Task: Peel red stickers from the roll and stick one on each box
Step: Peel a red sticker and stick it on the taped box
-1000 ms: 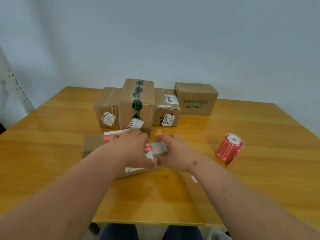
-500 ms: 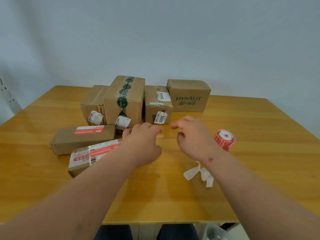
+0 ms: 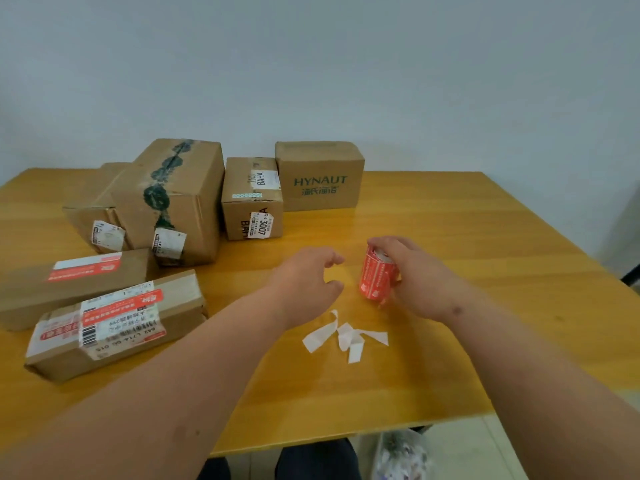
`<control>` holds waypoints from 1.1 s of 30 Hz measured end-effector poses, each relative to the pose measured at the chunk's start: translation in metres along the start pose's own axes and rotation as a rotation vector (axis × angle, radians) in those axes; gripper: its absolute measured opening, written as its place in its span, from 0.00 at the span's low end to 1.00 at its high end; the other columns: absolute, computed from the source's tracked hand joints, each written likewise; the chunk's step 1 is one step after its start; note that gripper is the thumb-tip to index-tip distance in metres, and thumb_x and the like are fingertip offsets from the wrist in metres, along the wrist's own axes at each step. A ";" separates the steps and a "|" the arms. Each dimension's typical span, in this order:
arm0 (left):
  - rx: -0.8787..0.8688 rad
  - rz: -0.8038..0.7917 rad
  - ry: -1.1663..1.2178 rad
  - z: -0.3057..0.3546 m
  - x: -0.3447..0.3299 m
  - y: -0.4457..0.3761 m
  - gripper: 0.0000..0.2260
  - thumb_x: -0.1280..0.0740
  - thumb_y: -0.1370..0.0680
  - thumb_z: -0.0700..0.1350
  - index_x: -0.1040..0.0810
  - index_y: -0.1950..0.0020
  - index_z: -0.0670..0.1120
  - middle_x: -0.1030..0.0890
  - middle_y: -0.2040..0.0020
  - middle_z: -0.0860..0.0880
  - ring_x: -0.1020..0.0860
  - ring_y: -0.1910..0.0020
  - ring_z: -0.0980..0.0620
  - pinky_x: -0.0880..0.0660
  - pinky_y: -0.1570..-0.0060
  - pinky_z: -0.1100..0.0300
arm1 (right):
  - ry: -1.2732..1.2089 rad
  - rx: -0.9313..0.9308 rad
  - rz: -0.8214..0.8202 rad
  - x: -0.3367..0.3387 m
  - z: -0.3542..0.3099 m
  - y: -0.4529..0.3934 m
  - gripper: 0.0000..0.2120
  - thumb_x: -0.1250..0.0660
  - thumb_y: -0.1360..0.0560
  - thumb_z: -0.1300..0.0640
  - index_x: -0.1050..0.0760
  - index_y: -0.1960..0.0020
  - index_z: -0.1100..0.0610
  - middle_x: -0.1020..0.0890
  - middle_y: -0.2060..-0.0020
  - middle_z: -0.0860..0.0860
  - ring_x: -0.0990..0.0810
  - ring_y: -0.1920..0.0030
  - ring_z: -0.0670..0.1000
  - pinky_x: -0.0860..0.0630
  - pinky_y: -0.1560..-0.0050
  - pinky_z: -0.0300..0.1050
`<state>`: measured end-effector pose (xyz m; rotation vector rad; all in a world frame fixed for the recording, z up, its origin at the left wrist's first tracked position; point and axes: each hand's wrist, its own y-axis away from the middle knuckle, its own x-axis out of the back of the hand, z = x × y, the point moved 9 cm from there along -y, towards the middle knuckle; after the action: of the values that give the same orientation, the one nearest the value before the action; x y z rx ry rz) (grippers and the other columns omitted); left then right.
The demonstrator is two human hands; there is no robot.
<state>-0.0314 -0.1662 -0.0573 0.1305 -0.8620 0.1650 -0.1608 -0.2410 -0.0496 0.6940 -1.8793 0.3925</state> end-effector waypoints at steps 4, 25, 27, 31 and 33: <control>0.019 0.005 0.053 -0.007 0.003 0.000 0.20 0.33 0.21 0.45 0.30 0.29 0.52 0.26 0.33 0.53 0.26 0.40 0.54 0.30 0.47 0.62 | -0.048 0.055 0.077 -0.002 -0.017 -0.007 0.20 0.35 0.25 0.57 0.34 0.34 0.50 0.28 0.39 0.53 0.26 0.43 0.54 0.35 0.49 0.38; 0.122 0.185 0.125 -0.061 0.049 0.028 0.10 0.24 0.30 0.45 0.24 0.54 0.51 0.21 0.55 0.53 0.22 0.57 0.54 0.24 0.61 0.60 | -0.097 0.210 0.107 -0.039 -0.097 -0.011 0.35 0.27 0.30 0.47 0.40 0.29 0.45 0.34 0.36 0.49 0.26 0.42 0.51 0.25 0.45 0.47; 0.114 0.174 0.101 -0.060 0.050 0.029 0.07 0.25 0.28 0.45 0.22 0.55 0.51 0.20 0.56 0.51 0.22 0.58 0.52 0.24 0.61 0.57 | -0.029 0.312 0.173 -0.033 -0.107 -0.007 0.31 0.26 0.31 0.48 0.36 0.32 0.45 0.36 0.36 0.48 0.28 0.40 0.51 0.26 0.43 0.48; 0.110 0.149 0.102 -0.060 0.052 0.030 0.03 0.28 0.26 0.45 0.21 0.58 0.50 0.20 0.59 0.47 0.24 0.62 0.52 0.25 0.61 0.55 | 0.024 0.430 0.264 -0.024 -0.119 0.000 0.10 0.28 0.30 0.55 0.23 0.51 0.53 0.31 0.37 0.51 0.29 0.41 0.52 0.28 0.44 0.52; 0.103 0.126 0.106 -0.058 0.053 0.031 0.02 0.28 0.25 0.45 0.20 0.58 0.50 0.20 0.60 0.48 0.25 0.63 0.53 0.26 0.62 0.57 | 0.032 0.442 0.278 -0.023 -0.121 -0.001 0.06 0.28 0.32 0.58 0.22 0.55 0.54 0.28 0.39 0.52 0.29 0.41 0.54 0.28 0.44 0.55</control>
<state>0.0396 -0.1204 -0.0534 0.1626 -0.7568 0.3321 -0.0663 -0.1673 -0.0221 0.7073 -1.8797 1.0135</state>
